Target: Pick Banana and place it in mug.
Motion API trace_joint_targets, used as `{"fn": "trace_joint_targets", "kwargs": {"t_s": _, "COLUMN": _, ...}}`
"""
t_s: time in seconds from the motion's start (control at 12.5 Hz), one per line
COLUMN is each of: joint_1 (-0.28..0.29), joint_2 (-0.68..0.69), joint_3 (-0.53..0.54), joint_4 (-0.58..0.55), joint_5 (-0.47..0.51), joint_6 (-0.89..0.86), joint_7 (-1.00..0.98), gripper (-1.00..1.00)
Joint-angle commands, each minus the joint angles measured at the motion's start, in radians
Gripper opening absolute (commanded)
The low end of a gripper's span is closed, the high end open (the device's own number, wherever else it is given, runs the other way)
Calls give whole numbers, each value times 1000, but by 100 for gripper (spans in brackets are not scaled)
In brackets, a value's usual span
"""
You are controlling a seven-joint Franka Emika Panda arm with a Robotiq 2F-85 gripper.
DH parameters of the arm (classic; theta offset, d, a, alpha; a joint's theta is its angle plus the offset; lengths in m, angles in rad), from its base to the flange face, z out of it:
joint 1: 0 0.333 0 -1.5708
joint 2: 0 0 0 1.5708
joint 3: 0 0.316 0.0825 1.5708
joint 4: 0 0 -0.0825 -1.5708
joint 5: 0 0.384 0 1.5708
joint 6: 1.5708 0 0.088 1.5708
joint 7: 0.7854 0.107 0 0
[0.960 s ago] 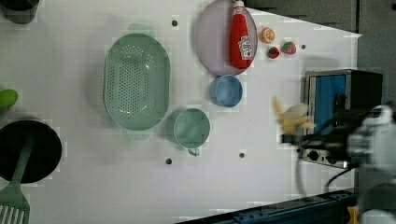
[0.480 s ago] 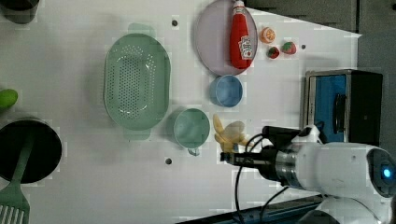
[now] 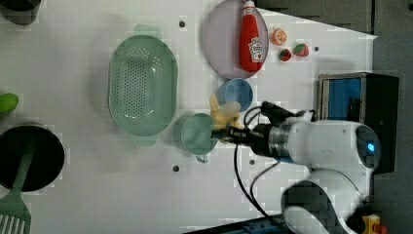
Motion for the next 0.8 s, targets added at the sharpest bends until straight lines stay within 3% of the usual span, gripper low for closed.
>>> {"fn": "trace_joint_targets", "kwargs": {"t_s": 0.08, "joint_1": -17, "joint_2": 87, "joint_3": 5, "joint_4": -19, "joint_5": -17, "joint_6": 52, "joint_7": 72, "gripper": -38}}
{"fn": "trace_joint_targets", "kwargs": {"t_s": 0.48, "joint_1": -19, "joint_2": 64, "joint_3": -3, "joint_4": -14, "joint_5": -22, "joint_6": 87, "joint_7": 169, "gripper": 87}}
{"fn": "trace_joint_targets", "kwargs": {"t_s": 0.56, "joint_1": -18, "joint_2": 38, "joint_3": -1, "joint_4": -13, "joint_5": -22, "joint_6": 68, "joint_7": 170, "gripper": 99}}
{"fn": "trace_joint_targets", "kwargs": {"t_s": 0.8, "joint_1": -21, "joint_2": -78, "joint_3": -10, "joint_4": -6, "joint_5": -17, "joint_6": 30, "joint_7": 170, "gripper": 100}}
